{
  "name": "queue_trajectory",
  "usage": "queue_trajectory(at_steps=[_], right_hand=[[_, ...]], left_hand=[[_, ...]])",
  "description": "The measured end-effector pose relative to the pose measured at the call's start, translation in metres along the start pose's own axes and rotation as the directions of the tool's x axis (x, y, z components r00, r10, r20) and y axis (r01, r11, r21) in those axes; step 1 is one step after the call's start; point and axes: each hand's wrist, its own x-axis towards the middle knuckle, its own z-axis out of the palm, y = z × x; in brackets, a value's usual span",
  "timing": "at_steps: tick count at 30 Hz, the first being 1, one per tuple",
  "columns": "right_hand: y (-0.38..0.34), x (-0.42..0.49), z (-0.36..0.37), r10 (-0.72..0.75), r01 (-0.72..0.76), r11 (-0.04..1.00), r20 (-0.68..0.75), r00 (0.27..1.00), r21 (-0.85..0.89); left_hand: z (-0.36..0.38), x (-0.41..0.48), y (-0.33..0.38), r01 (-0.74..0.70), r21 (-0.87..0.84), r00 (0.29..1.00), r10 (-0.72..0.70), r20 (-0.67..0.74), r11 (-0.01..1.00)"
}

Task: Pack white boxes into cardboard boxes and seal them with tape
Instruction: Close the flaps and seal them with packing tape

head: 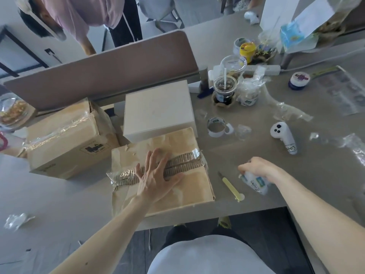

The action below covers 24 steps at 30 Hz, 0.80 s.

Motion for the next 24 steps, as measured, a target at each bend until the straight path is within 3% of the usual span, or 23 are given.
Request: queue_trajectory(at_steps=[4,6,8,10,12,14,17,20,24], right_hand=[[-0.018,-0.032,-0.018,-0.173,0.179,0.977,-0.057,0.983,0.115],[-0.034,-0.057,-0.027,-0.297,0.300,0.943,-0.039,0.954,0.143],[-0.054,-0.084,-0.029,-0.405,0.394,0.899,0.019,0.914,0.192],[-0.074,-0.102,-0.025,-0.475,0.450,0.869,0.092,0.875,0.207],[-0.093,-0.113,-0.016,-0.511,0.485,0.857,0.158,0.845,0.174],[-0.112,-0.118,-0.004,-0.532,0.513,0.846,0.200,0.822,0.142],[-0.137,-0.119,0.014,-0.555,0.539,0.831,0.229,0.800,0.135],[-0.162,-0.114,0.040,-0.538,0.532,0.840,0.273,0.797,0.105],[-0.196,-0.096,0.089,-0.530,0.560,0.828,0.292,0.796,-0.024]], left_hand=[[-0.007,0.010,0.011,-0.065,-0.134,0.998,0.066,0.006,0.989],[-0.012,0.015,0.028,-0.102,-0.289,0.994,0.106,0.000,0.952],[-0.027,0.020,0.050,-0.033,-0.572,0.990,0.105,0.093,0.820],[-0.046,0.024,0.067,0.113,-0.812,0.950,0.176,0.257,0.573],[-0.060,0.027,0.075,0.186,-0.880,0.905,0.273,0.327,0.437],[-0.067,0.028,0.070,0.224,-0.901,0.900,0.277,0.337,0.371],[-0.073,0.024,0.045,0.212,-0.920,0.932,0.214,0.291,0.329],[-0.080,0.018,0.008,0.191,-0.924,0.977,0.021,0.210,0.331],[-0.084,0.007,-0.046,0.250,-0.894,0.963,-0.194,0.189,0.371]])
